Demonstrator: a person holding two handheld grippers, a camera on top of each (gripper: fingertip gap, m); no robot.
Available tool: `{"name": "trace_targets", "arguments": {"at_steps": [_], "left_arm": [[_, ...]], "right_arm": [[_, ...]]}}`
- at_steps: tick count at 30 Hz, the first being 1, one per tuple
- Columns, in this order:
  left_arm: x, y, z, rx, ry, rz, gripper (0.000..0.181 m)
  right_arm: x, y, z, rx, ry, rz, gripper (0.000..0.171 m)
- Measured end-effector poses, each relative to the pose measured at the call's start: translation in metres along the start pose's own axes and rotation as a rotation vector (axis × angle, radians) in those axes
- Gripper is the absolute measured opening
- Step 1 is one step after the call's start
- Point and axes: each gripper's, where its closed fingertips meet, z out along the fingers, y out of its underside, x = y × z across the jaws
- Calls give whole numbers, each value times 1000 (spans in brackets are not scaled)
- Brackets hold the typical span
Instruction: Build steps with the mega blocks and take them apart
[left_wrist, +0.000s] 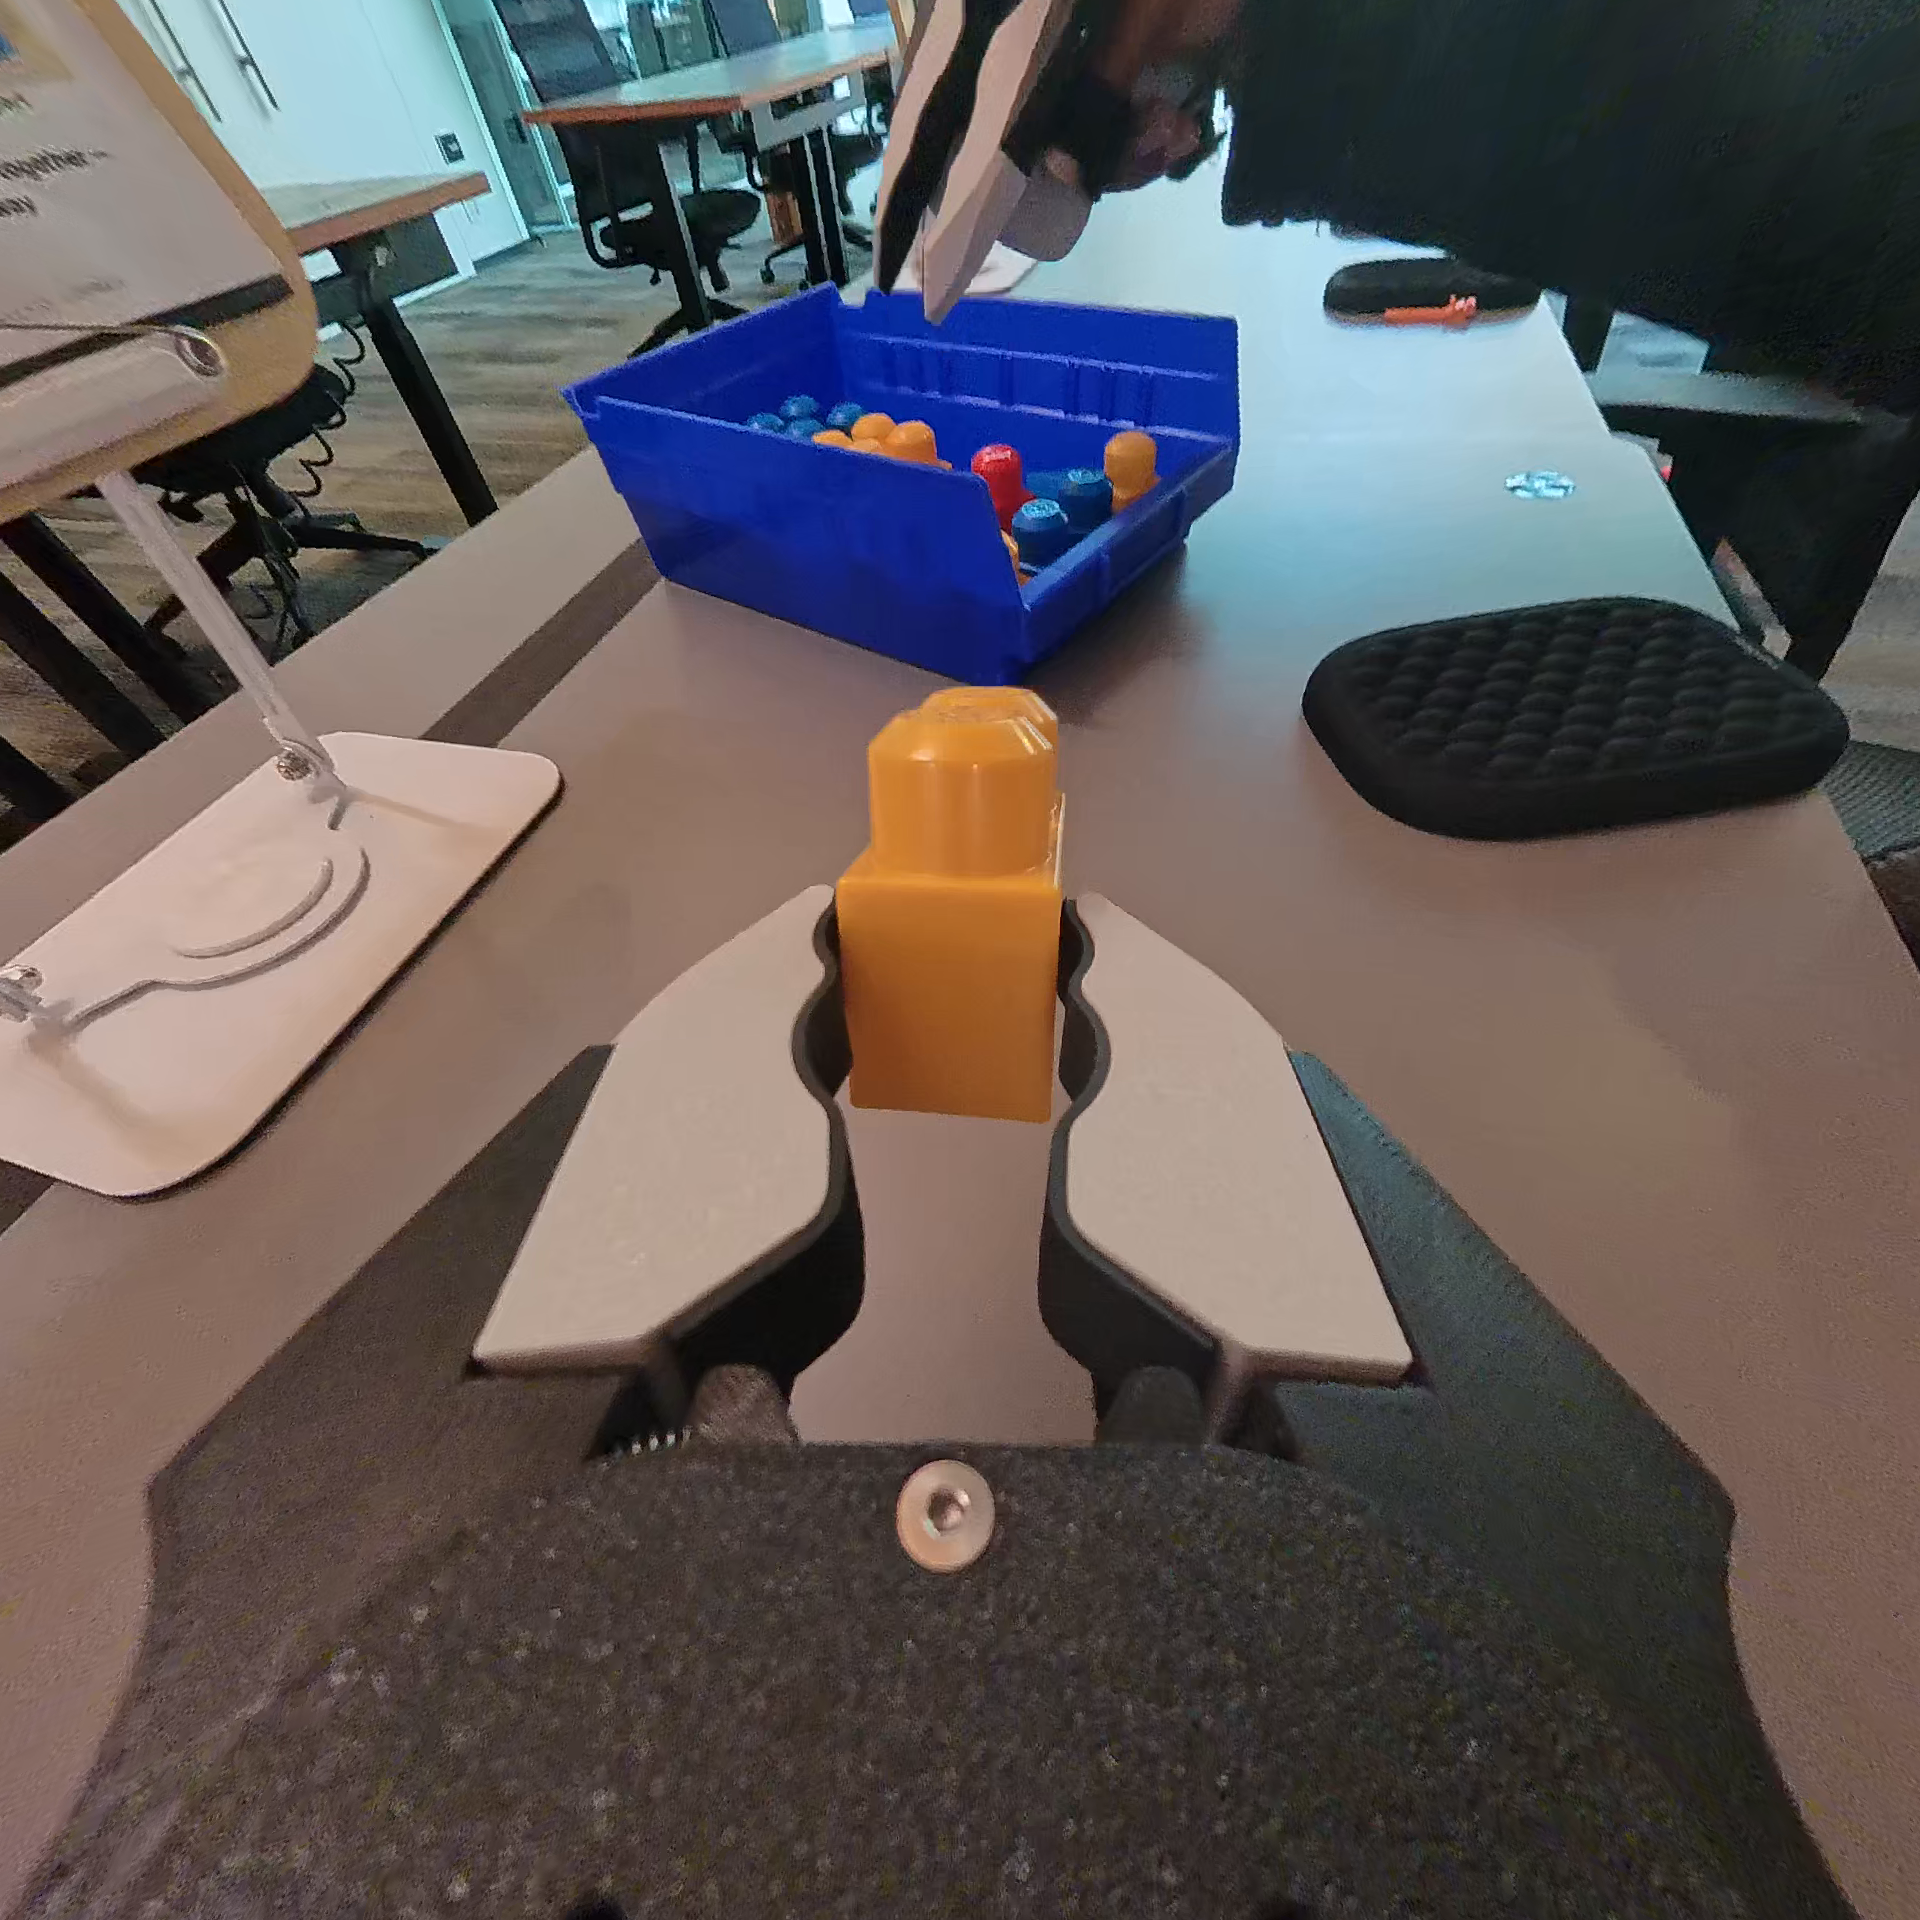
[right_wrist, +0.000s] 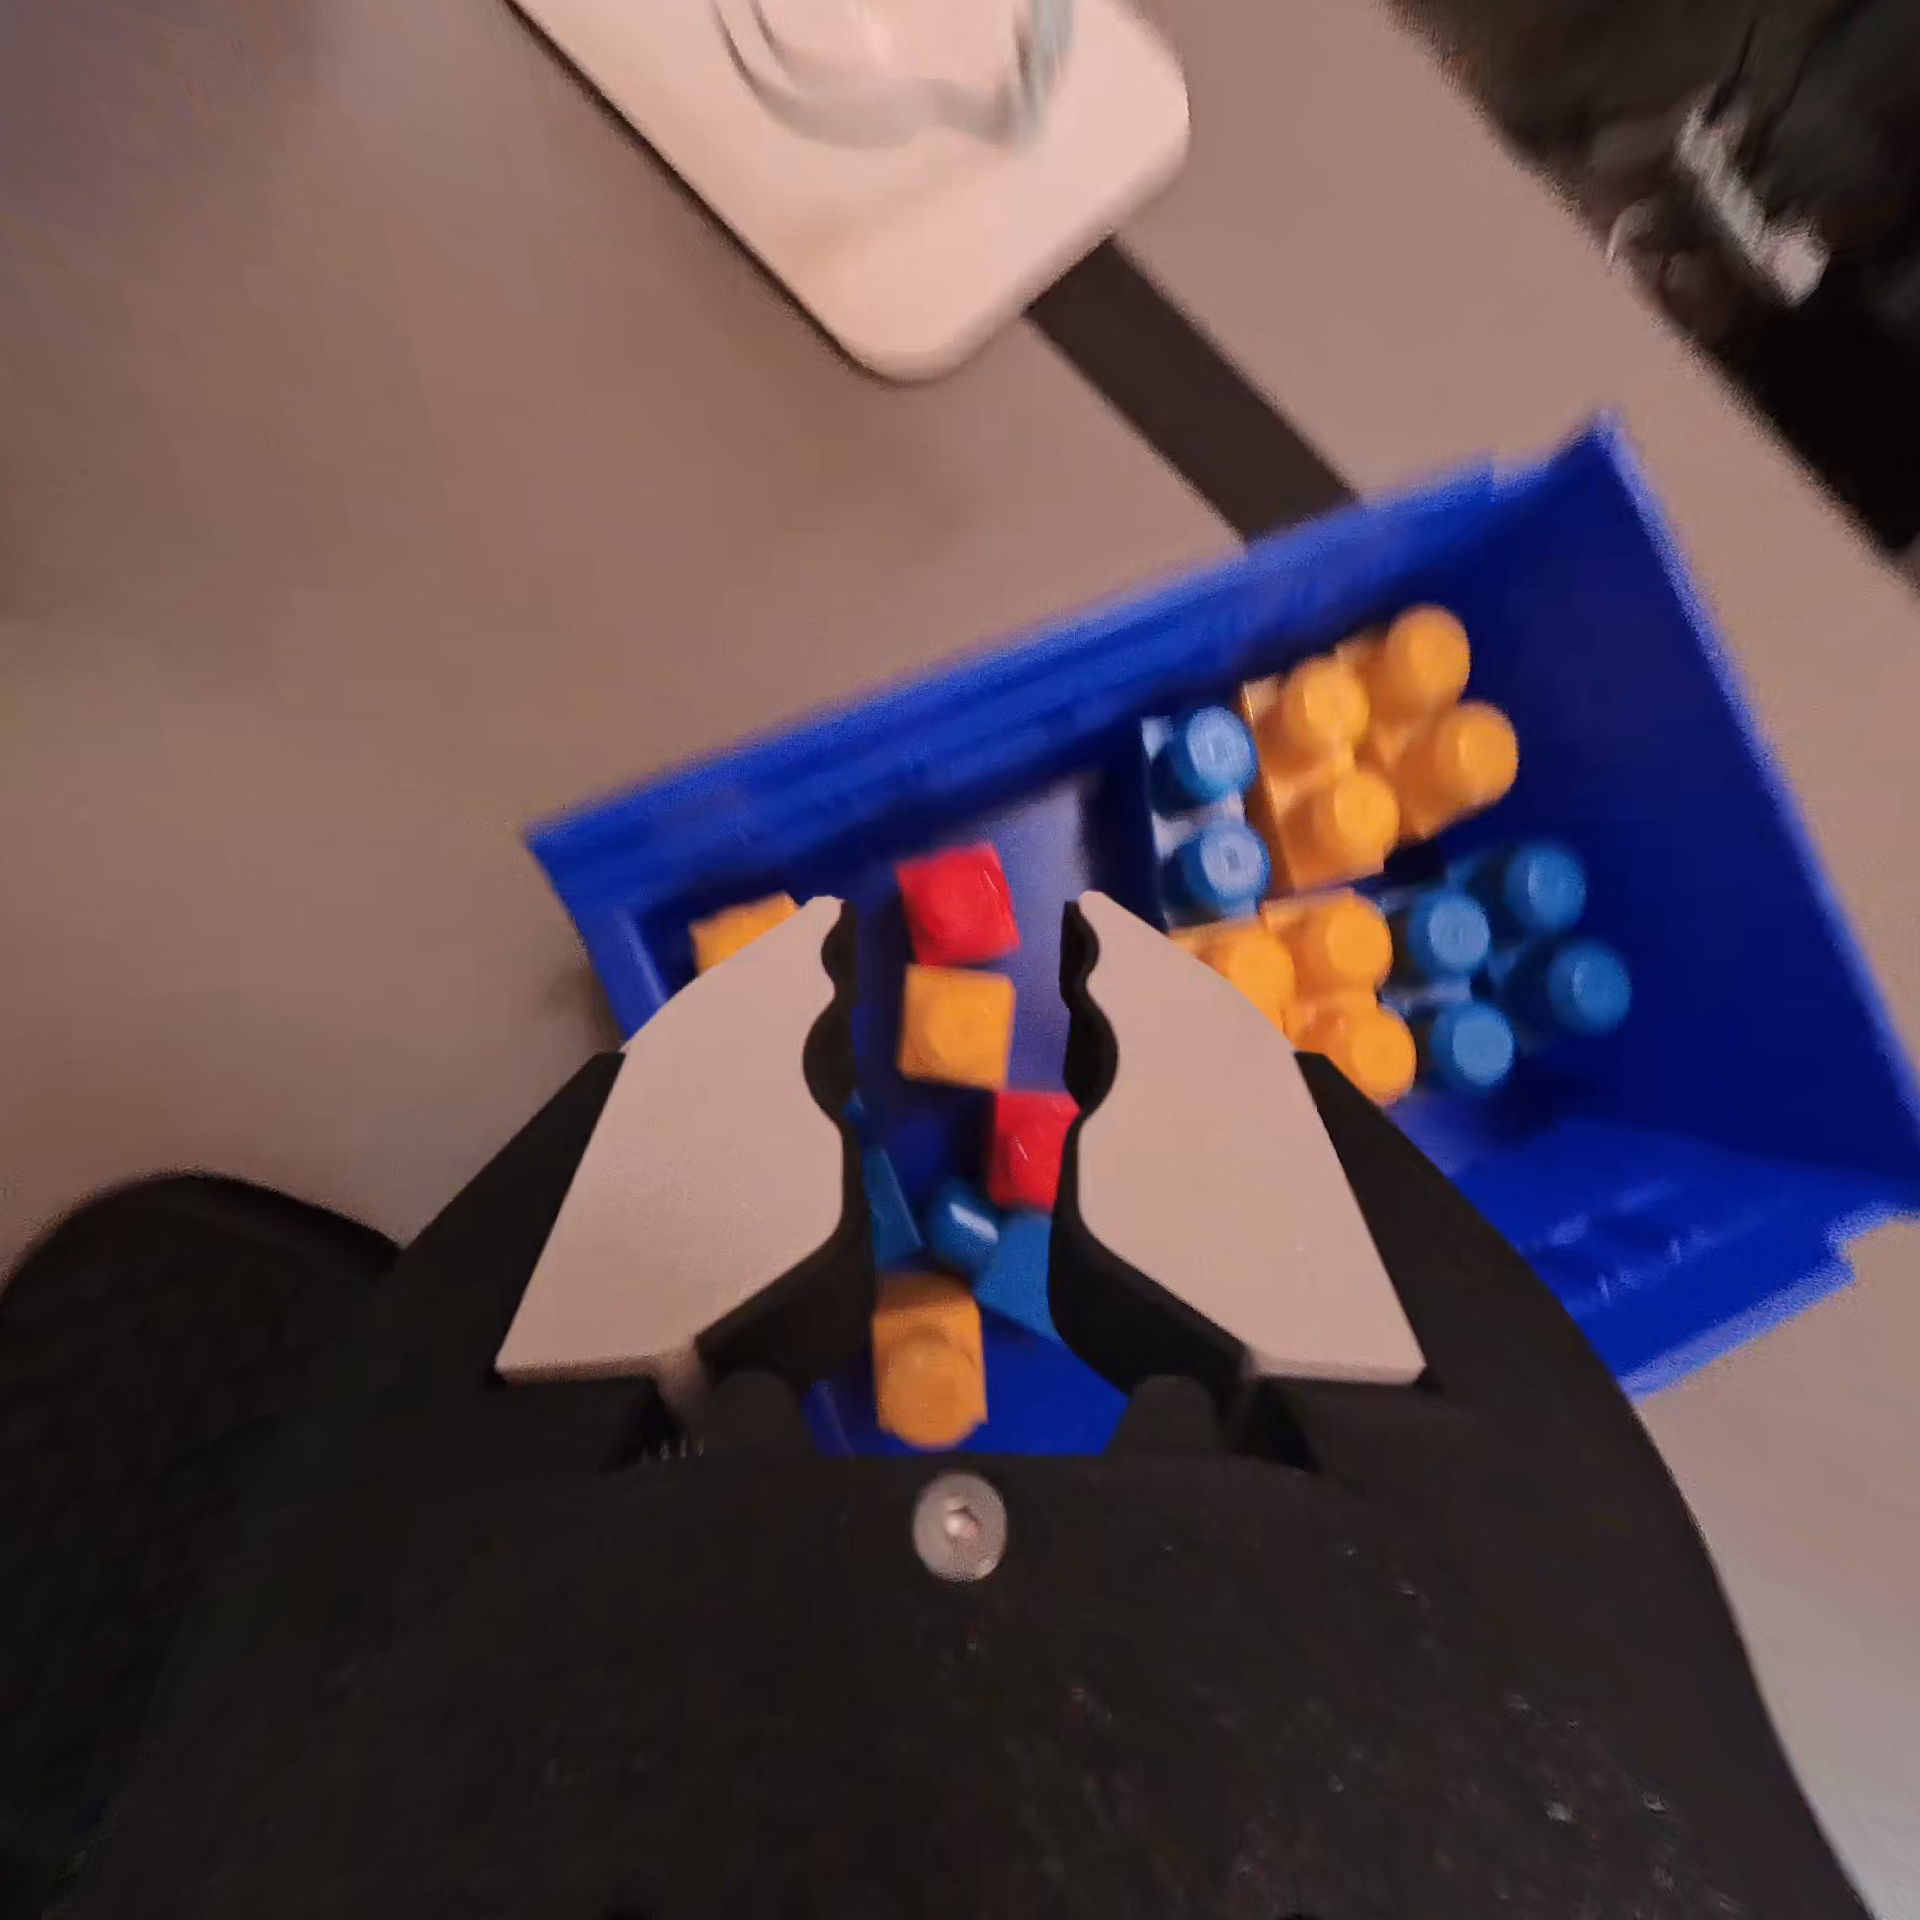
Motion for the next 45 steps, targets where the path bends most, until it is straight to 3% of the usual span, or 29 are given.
{"name": "trace_targets", "arguments": {"at_steps": [4,7,14,19,21,29,33,40,45], "left_arm": [[0,-5,-3,35,10,-14,37],[3,-6,-2,48,22,-13,37],[14,-7,4,46,53,3,37],[22,-8,7,48,79,19,38],[25,-8,8,48,89,28,38],[30,-16,7,88,99,45,37],[23,-18,5,96,61,26,46],[2,-23,-3,143,-38,-11,34],[-22,-31,-17,205,-182,-36,13]], "right_arm": [[-72,-58,-8,219,-127,-154,37],[-131,-80,-1,288,-246,-270,37],[-237,-83,31,246,-483,-468,39],[-271,-79,47,183,-543,-550,43],[-278,-77,50,168,-557,-567,38],[-277,-78,44,180,-566,-598,31],[-256,-79,33,149,-522,-594,31],[-176,-98,-10,147,-318,-538,31],[-104,-106,-46,136,-142,-461,26]]}}
